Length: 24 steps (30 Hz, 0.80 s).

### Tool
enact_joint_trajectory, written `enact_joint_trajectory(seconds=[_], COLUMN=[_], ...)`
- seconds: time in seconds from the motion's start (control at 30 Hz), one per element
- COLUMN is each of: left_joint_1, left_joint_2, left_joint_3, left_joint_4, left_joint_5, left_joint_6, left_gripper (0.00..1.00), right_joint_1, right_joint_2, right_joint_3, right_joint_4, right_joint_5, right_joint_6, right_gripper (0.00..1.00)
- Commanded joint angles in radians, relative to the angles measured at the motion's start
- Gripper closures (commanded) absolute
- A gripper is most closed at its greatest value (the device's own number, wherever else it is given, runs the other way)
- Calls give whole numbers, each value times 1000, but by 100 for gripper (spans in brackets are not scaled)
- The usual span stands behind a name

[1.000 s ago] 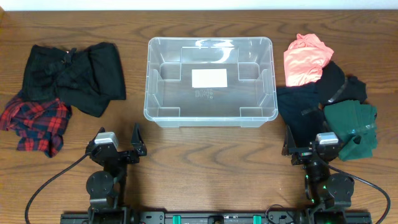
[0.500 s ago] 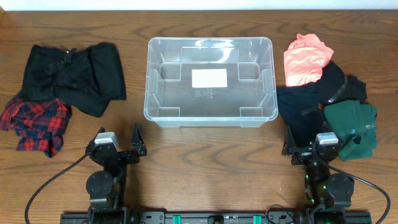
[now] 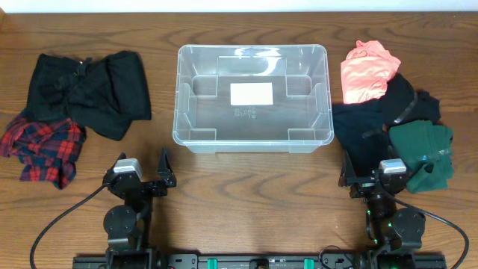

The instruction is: Pack container

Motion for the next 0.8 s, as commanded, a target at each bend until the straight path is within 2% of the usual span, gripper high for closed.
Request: enact_joint_trajectory(seconds=[0.0, 0.43, 0.53, 0.63, 0.77], left_joint_1=[-3, -3, 5, 29, 88], left_joint_2=[3, 3, 4, 35, 185], left_joint_3=[-11, -10, 13, 97, 302], left_joint_4=[-43, -41, -47, -82, -218], left_joint_5=[8, 17, 5, 5, 4], left_joint_6=[20, 1, -98, -128, -103], left_gripper=[2, 2, 2, 2, 2], right_joint_1=[-8, -8, -8, -8, -8], right_joint_2=[-4, -3, -3, -3, -3], right_joint_3=[-3, -3, -3, -3, -3], right_joint_4=[-3, -3, -3, -3, -3], right_joint_5=[10, 10, 10, 10, 10], right_joint_6=[8, 8, 8, 8, 8], right_gripper=[1, 1, 1, 1, 1])
